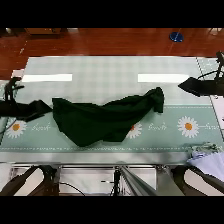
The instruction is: Fold the shirts.
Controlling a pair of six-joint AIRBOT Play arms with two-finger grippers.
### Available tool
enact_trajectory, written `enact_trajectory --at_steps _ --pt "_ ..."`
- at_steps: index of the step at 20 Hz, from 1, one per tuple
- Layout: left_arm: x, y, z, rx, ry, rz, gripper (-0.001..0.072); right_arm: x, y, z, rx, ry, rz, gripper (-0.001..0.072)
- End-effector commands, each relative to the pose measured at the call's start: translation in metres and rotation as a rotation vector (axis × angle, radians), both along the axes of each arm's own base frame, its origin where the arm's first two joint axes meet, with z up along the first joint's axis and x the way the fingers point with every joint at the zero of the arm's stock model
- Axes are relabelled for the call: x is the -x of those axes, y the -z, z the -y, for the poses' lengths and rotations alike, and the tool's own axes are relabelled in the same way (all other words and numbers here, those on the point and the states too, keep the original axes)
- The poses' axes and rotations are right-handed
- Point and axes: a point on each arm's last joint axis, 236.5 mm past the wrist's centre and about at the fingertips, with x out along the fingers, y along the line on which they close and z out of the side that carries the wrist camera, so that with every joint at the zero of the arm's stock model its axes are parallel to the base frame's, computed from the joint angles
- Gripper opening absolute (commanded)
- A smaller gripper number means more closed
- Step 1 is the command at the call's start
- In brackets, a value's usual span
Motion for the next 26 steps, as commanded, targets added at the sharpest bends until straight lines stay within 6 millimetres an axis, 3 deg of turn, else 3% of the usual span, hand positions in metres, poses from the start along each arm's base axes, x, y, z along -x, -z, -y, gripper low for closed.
enact_trajectory --at_steps 1,5,8,14,18,19,21,22,23,26 --pt "0.051 0.017 0.036 0.105 -0.012 -0.050 0.0688 0.026 0.013 0.024 0.116 -0.036 -0.093 0.0444" --pt "0.094 0.039 0.073 0.200 0.042 -0.151 0.0687 0.022 0.008 0.016 0.076 -0.028 -0.074 0.0444" --pt "0.111 0.053 0.091 0.202 0.087 -0.210 0.0687 0.025 0.009 0.014 0.069 -0.037 -0.087 0.0444" --pt "0.106 0.072 0.120 0.137 0.119 -0.220 0.0686 0.030 0.011 0.011 0.059 -0.048 -0.106 0.0444" --pt "0.119 0.092 0.138 0.126 0.179 -0.299 0.0682 0.031 0.011 0.010 0.056 -0.053 -0.113 0.0444" --pt "0.116 0.097 0.141 0.129 0.164 -0.305 0.0630 0.032 0.011 0.010 0.054 -0.055 -0.115 0.0444" --pt "0.100 0.104 0.145 0.150 0.092 -0.290 0.0221 0.035 0.012 0.008 0.049 -0.062 -0.126 0.0444" --pt "0.092 0.104 0.146 0.163 0.061 -0.275 0.0095 0.037 0.013 0.007 0.045 -0.067 -0.133 0.0444" --pt "0.086 0.103 0.147 0.170 0.041 -0.255 0.0039 0.038 0.013 0.005 0.042 -0.071 -0.140 0.0444" --pt "0.081 0.098 0.149 0.175 0.062 -0.232 0.0025 0.041 0.014 0.004 0.035 -0.077 -0.152 0.0446"
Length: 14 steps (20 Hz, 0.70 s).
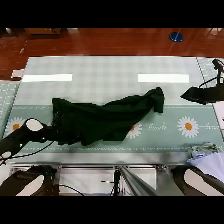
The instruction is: Fold the shirts.
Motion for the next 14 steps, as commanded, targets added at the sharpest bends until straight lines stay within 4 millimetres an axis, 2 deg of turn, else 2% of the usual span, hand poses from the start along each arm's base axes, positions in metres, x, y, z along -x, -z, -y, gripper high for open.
enact_trajectory --at_steps 1,3,4,5,7,8,10,14 --pt "-0.010 -0.001 0.003 0.008 -0.017 0.027 0.0025 0.005 0.004 -0.004 -0.012 -0.014 -0.019 0.0446" --pt "-0.007 -0.002 0.004 0.013 -0.004 0.021 0.0024 0.015 0.018 -0.013 -0.031 -0.074 -0.043 0.0452" --pt "-0.006 -0.002 0.004 0.014 -0.001 0.018 0.0025 0.022 0.025 -0.024 -0.059 -0.140 -0.044 0.0476" --pt "-0.005 -0.002 0.005 0.016 0.002 0.014 0.0025 0.028 0.029 -0.037 -0.093 -0.195 -0.039 0.0539" --pt "-0.005 -0.002 0.005 0.017 0.002 0.013 0.0025 0.036 0.031 -0.059 -0.184 -0.239 -0.026 0.0595" --pt "-0.005 -0.002 0.005 0.017 0.002 0.013 0.0024 0.038 0.032 -0.066 -0.217 -0.240 -0.020 0.0592" --pt "-0.005 -0.002 0.005 0.017 0.002 0.013 0.0025 0.036 0.036 -0.067 -0.221 -0.234 -0.007 0.0593" --pt "-0.005 -0.002 0.005 0.017 0.002 0.013 0.0024 0.022 0.039 -0.064 -0.222 -0.193 0.034 0.0592"
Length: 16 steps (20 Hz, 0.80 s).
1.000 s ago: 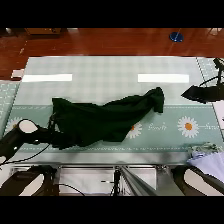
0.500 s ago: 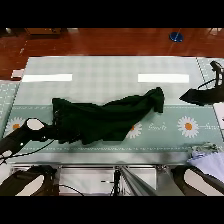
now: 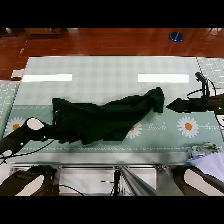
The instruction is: Fold the shirts.
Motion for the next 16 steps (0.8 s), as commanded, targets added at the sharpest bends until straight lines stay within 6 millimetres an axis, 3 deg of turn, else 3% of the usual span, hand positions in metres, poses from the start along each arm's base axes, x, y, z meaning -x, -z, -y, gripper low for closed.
enact_trajectory --at_steps 1,5,10,13,16 --pt "0.000 0.000 0.000 0.002 0.001 -0.002 0.0025 -0.007 0.006 -0.006 -0.042 0.012 0.012 0.0592" --pt "0.000 0.000 0.000 0.002 0.000 -0.002 0.0024 -0.002 0.031 -0.016 -0.108 -0.009 -0.078 0.0591" --pt "0.005 -0.001 0.002 0.010 0.011 -0.018 0.0025 -0.014 0.053 -0.032 0.024 -0.090 -0.031 0.0590" --pt "0.006 -0.002 0.002 0.013 0.015 -0.023 0.0025 -0.013 0.056 -0.025 0.037 -0.069 -0.045 0.0590" --pt "0.006 -0.002 0.002 0.013 0.016 -0.023 0.0025 -0.005 0.062 0.000 0.071 -0.044 -0.080 0.0584"
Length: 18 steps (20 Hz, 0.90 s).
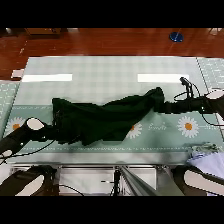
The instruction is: Fold the shirts.
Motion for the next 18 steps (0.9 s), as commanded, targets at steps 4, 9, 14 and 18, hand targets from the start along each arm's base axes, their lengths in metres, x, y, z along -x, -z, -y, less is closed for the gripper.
enact_trajectory --at_steps 4,9,14,18 --pt "0.000 -0.001 0.001 0.005 0.000 -0.003 0.0024 -0.001 0.007 0.038 0.044 0.098 -0.019 0.0575" --pt "0.001 -0.001 0.001 0.005 0.001 -0.004 0.0025 -0.008 0.021 0.027 0.035 0.115 -0.038 0.0574" --pt "0.000 -0.001 0.001 0.005 0.001 -0.003 0.0025 -0.016 0.045 -0.005 -0.037 0.151 -0.101 0.0477" --pt "0.000 -0.001 0.001 0.005 0.001 -0.003 0.0024 -0.015 0.050 -0.015 -0.034 0.134 -0.115 0.0028"
